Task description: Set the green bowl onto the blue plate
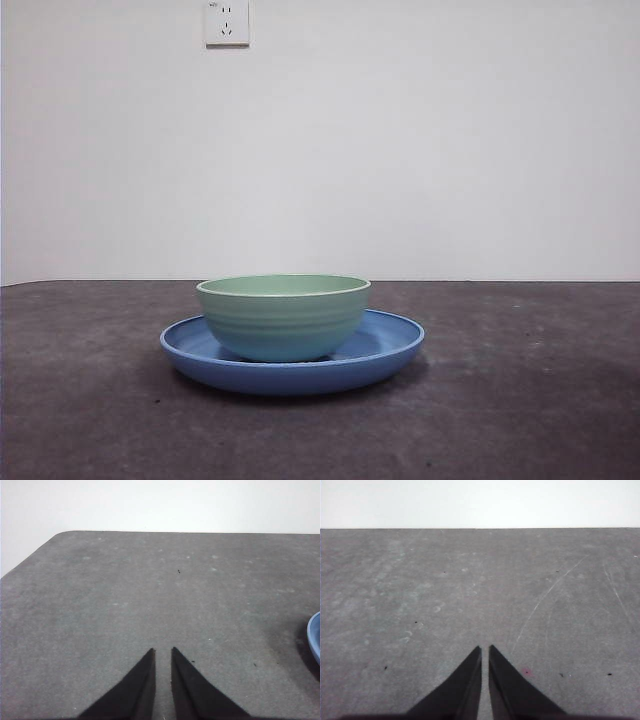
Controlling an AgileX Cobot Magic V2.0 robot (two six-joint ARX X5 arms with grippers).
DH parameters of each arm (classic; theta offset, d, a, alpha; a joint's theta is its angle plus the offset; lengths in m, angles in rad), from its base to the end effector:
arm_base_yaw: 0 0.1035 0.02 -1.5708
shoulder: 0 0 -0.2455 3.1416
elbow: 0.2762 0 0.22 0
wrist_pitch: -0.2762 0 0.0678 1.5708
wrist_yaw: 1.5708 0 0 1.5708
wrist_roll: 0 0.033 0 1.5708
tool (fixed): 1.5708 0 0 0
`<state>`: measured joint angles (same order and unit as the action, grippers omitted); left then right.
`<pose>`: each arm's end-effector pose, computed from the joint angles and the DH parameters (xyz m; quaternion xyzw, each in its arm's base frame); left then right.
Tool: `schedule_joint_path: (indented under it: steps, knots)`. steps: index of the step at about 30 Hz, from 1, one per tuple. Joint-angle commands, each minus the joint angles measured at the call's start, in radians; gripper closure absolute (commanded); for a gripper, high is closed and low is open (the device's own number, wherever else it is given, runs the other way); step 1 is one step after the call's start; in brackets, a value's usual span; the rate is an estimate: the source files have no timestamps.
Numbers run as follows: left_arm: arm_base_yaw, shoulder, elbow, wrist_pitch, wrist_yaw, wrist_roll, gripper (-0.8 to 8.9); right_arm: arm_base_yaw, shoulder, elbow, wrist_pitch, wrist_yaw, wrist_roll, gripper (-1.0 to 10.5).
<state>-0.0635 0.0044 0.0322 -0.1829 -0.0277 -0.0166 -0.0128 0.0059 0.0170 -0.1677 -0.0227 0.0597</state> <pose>0.0839 -0.0044 0.1549 -0.0047 0.0775 -0.0172 0.9968 0.0850 -0.0003 0.1516 0.0311 0.0783 0.0026 0.9964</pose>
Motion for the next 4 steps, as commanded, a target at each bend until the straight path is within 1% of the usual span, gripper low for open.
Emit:
schedule_joint_path:
  steps: [1,4]
  knots:
    - [0.001,-0.001,-0.021,-0.005,-0.005,0.005,7.64,0.002,-0.002,-0.006,0.011,0.001,0.009,9.2]
    - [0.001,-0.001,-0.021,-0.005,-0.005,0.005,7.64,0.002,-0.002,-0.006,0.011,0.001,0.009,9.2]
